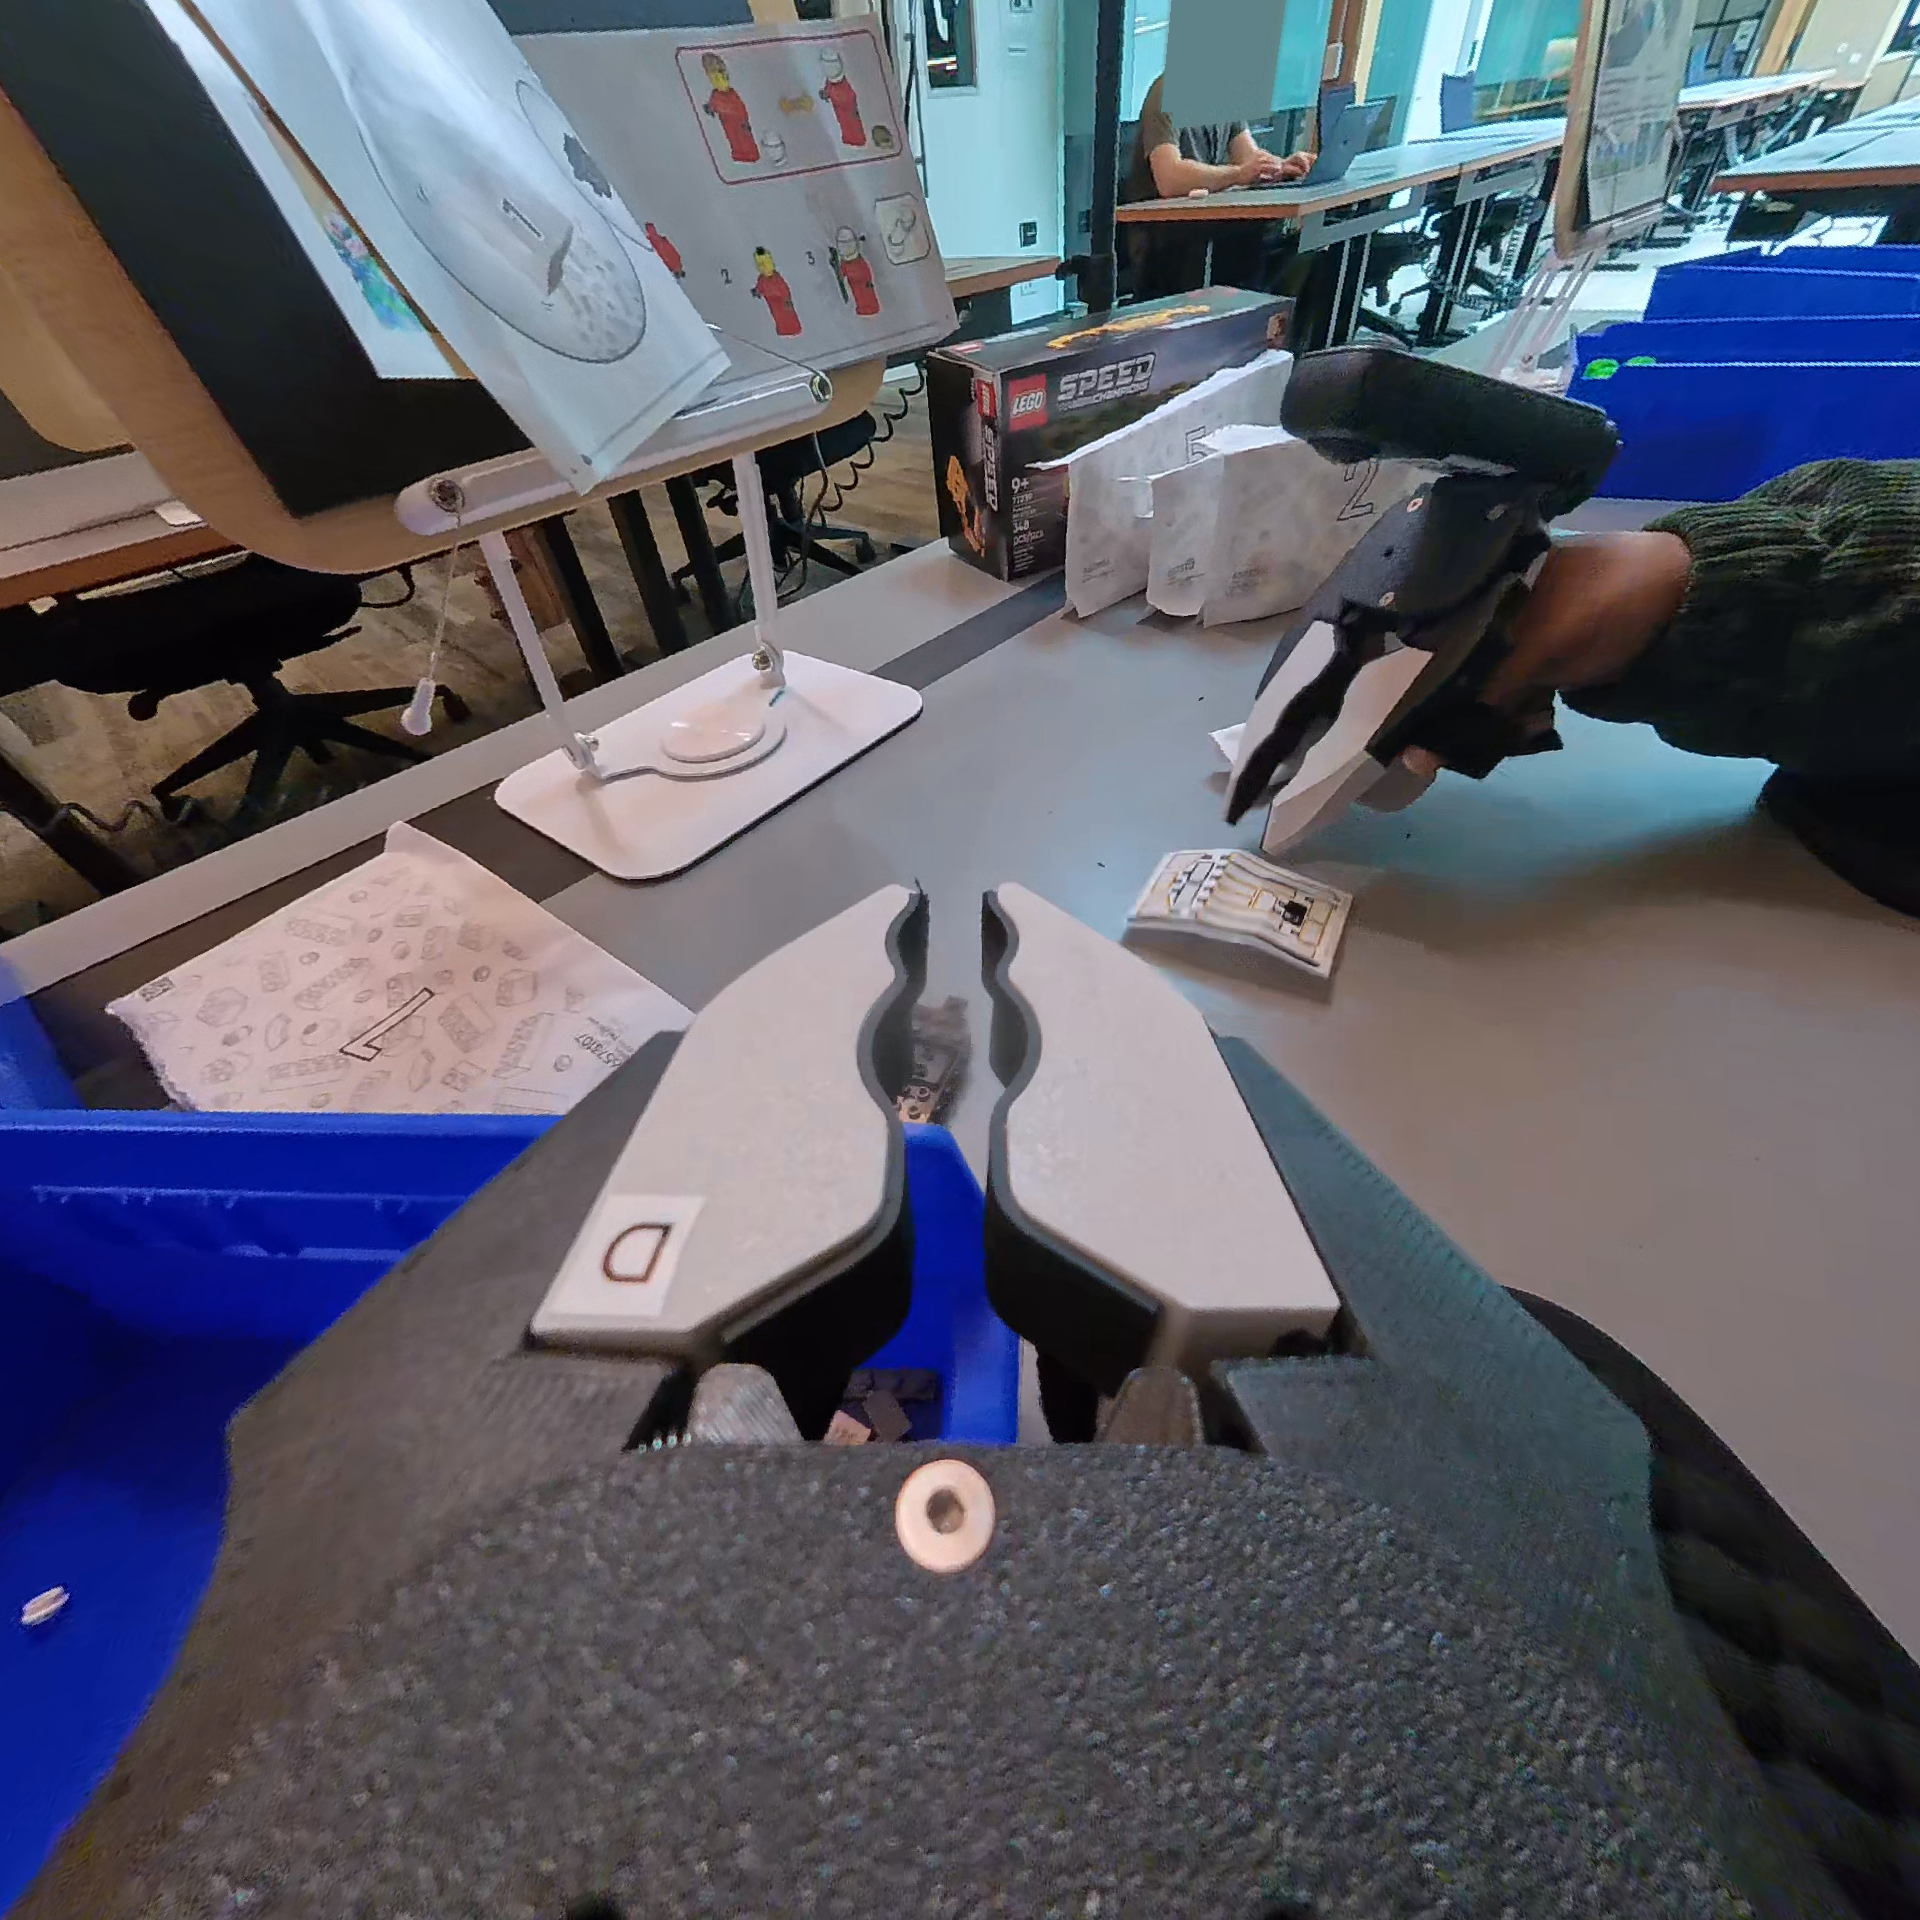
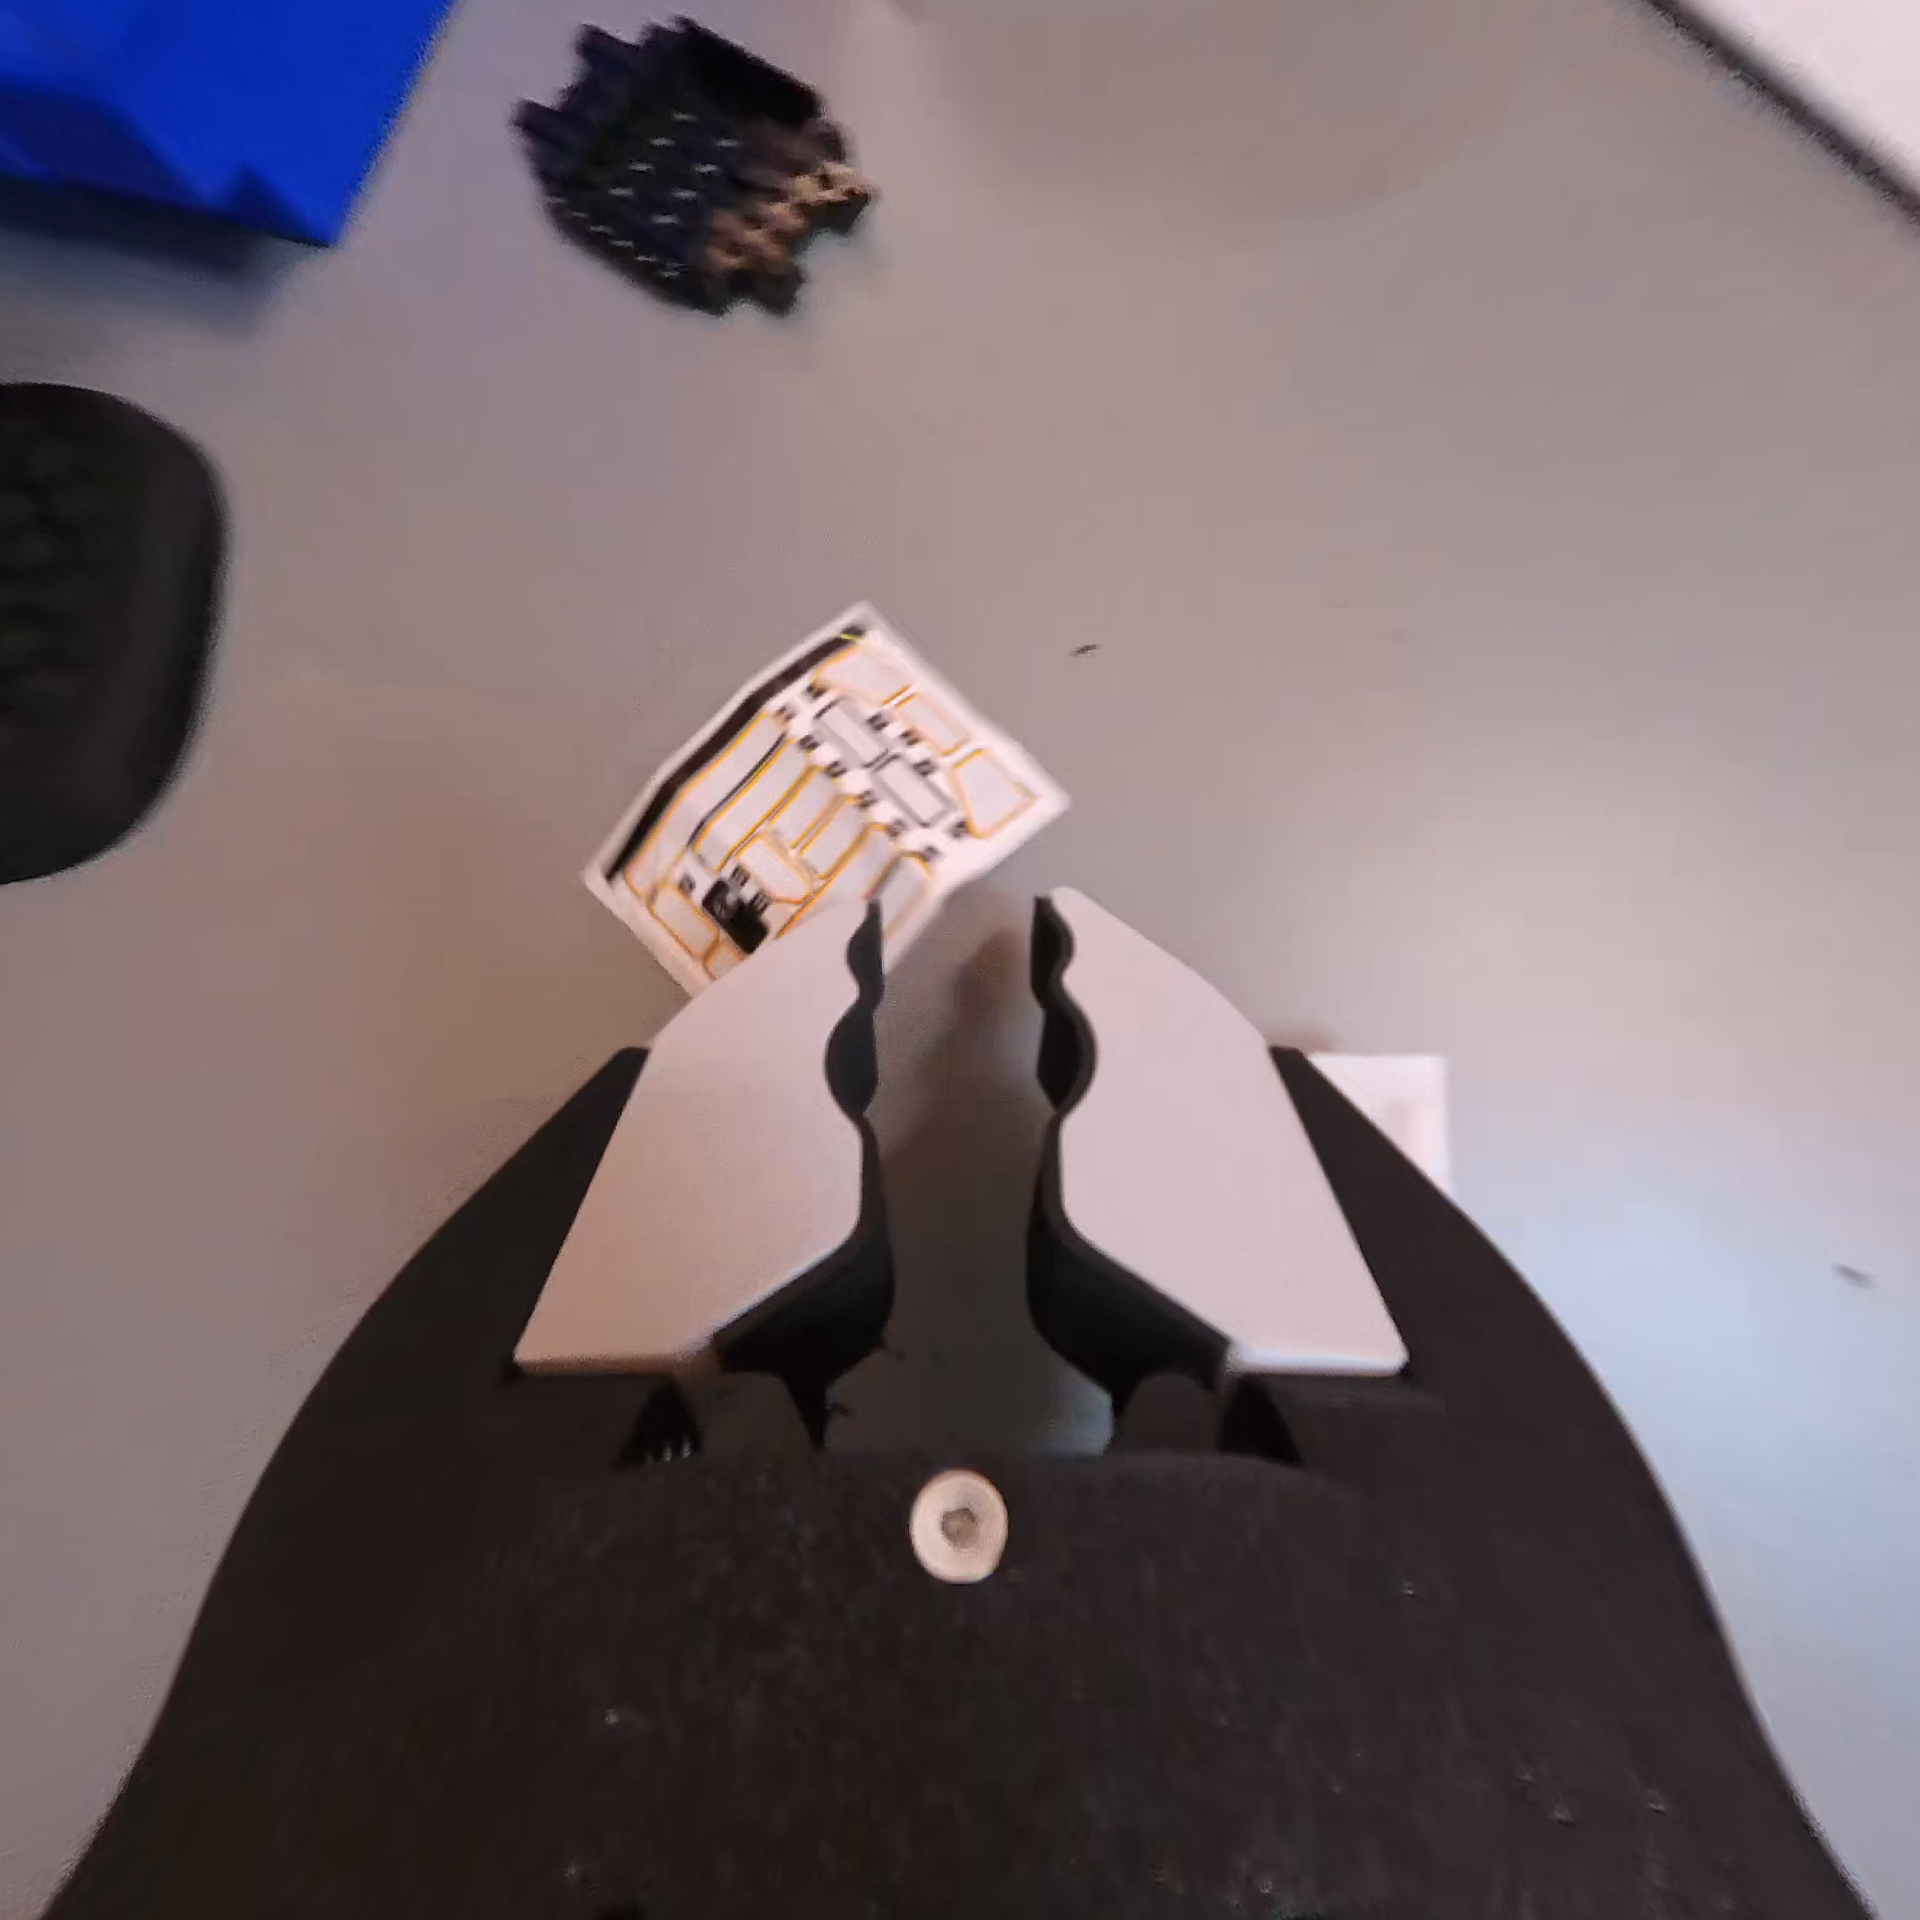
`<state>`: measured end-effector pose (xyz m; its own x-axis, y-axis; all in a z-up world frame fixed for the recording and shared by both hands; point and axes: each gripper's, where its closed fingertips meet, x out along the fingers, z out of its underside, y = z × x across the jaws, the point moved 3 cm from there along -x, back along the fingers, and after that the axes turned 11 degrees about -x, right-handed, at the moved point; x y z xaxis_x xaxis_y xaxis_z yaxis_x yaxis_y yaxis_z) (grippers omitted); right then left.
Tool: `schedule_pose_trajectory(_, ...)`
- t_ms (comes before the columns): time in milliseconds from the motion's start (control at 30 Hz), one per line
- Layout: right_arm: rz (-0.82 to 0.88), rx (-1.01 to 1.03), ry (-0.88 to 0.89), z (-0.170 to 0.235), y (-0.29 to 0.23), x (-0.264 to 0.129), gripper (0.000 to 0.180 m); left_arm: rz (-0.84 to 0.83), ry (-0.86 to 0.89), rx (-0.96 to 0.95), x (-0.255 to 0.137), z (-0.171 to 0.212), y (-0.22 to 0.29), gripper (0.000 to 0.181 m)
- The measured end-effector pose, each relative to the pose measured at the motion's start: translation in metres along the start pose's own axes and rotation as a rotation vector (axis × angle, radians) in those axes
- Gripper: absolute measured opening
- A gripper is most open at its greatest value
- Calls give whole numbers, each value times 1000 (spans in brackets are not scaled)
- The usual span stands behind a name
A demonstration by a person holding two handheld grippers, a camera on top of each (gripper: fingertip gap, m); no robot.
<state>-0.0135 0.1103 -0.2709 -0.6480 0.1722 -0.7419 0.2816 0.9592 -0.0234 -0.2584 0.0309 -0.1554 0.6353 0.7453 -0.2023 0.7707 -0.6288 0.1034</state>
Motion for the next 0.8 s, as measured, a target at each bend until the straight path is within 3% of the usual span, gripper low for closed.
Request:
schedule_pose_trajectory(33, 61, -15, 7, -2, 7, -3, 32, -3, 4, -3, -1, -1, -1, 9)
schedule_pose_trajectory(133, 172, -48, 95, -18, 17, -14, 37, -15, 17, -4, -4, -2, -4, 8)
schedule_pose_trajectory(300, 88, -160, 217, -61, -3, -11, 39, -27, 37, -7, -9, -5, -8, 8)
schedule_pose_trajectory(633, -155, -550, 6, -125, -29, 95, 75, -68, 55, -4, -21, -7, -17, 7)
schedule_pose_trajectory(733, -222, -561, -93, -123, -25, 123, 76, -100, 87, -10, -30, -11, -25, 6)
schedule_pose_trajectory(800, -275, -538, -118, -121, -26, 130, 66, -105, 114, -29, -36, -14, -30, 5)
